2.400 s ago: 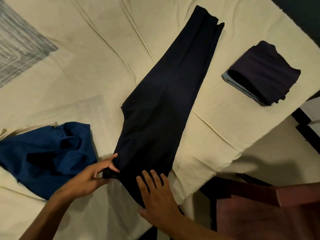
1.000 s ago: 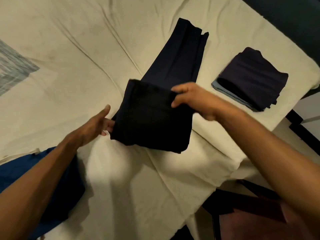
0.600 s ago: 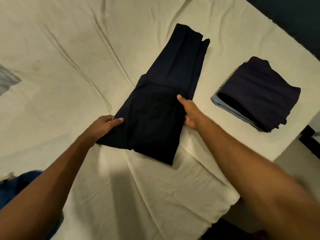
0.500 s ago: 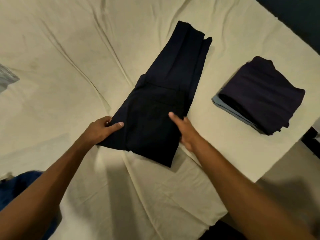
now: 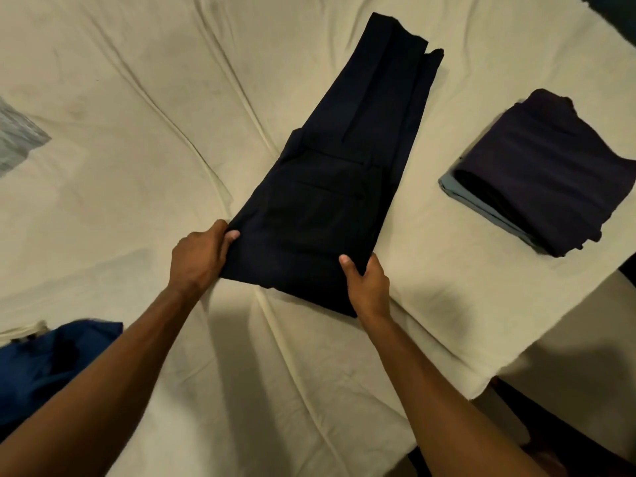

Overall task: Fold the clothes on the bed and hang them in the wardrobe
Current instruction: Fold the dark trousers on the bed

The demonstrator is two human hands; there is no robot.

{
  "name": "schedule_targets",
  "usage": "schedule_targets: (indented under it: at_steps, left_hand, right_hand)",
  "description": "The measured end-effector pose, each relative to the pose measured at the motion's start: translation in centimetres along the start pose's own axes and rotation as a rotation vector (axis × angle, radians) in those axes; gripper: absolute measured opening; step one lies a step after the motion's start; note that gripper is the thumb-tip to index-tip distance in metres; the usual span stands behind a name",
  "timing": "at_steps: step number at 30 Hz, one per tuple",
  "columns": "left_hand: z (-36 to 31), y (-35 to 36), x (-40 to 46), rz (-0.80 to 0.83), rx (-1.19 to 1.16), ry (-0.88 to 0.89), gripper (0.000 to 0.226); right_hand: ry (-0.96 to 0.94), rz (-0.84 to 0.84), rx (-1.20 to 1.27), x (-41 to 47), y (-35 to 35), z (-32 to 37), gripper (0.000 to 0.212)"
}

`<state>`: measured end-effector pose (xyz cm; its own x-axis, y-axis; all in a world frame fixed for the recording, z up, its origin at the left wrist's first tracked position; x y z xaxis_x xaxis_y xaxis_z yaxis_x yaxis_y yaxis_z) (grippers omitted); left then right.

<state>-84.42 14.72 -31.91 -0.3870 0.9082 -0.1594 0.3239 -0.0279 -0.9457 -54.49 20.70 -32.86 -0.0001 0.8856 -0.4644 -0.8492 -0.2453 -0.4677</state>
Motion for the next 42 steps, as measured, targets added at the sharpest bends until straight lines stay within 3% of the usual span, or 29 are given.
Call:
schedule_targets:
  at_steps: [4, 6, 10, 15, 19, 26, 30, 33, 37, 39, 42]
  left_hand:
    - [1.4, -0.2, -2.8, -0.198, -0.243, -0.186, 0.046]
    - [1.4, 0.1, -3.9, -0.236, -0.242, -0.220, 0.047]
    - [0.5, -1.8, -2.6, -0.287, -0.059, -0.049, 0.048]
    - [1.0, -3.0, -2.0, -0.231, 0.159, 0.229, 0.047]
    - [3.6, -0.3, -4.3, -0.121, 0.224, 0.193, 0.061]
    - [4.2, -0.3, -5.5, -0.147, 0.189, 0.019, 0.060]
    - [1.8, -2.6, -4.7, -0.274, 0.005, -0.117, 0.045]
    - [-2.8, -2.3, -1.8, -0.194, -0.085, -0.084, 0.048]
    - [-6.9, 0.0, 3.1, -0.043, -0.116, -0.129, 0.051]
    - [-8.0, -0.1, 4.6, -0.067, -0.217, -0.119, 0.035]
    - [-9.5, -0.8, 5.7, -0.142, -0.241, 0.034, 0.027]
  right_hand:
    - [0.013, -0.096, -0.009, -2.3, 0.4, -1.0, 0.060]
    - [-0.039, -0.177, -0.068, -3.9, 1.0, -1.3, 0.054]
    - [-0.146, -0.330, -0.218, -3.5, 0.2, 0.4, 0.039]
    - [-0.221, -0.433, -0.304, -5.4, 0.0, 0.8, 0.040]
    - [-0.002, -0.324, -0.352, -7.4, 2.7, -2.9, 0.036]
    - [0.167, -0.112, -0.227, -6.9, 0.5, -3.4, 0.020]
    - [-0.342, -0.382, -0.484, -5.8, -2.2, 2.0, 0.033]
    - [-0.622, -0.247, -0.733, -3.9, 0.2, 5.9, 0.048]
    - [-0.811, -0.020, -0.989, -1.0, 4.3, 7.6, 0.063]
    - [-0.834, 0.014, -1.078, 0.4, 5.3, 7.5, 0.069]
    - [-0.837, 0.007, -1.102, 2.0, 5.5, 7.6, 0.076]
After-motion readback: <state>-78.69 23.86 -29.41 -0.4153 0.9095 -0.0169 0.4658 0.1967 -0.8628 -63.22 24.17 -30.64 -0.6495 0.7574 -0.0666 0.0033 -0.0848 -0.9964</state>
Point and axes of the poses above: each hand's wrist, its own x-axis towards the middle knuckle, its own y-axis out of the palm, z = x × y, the point moved 6 cm from there along x, towards the middle knuckle, and after that the axes turned 1 degree about y, right-handed, at the moved point
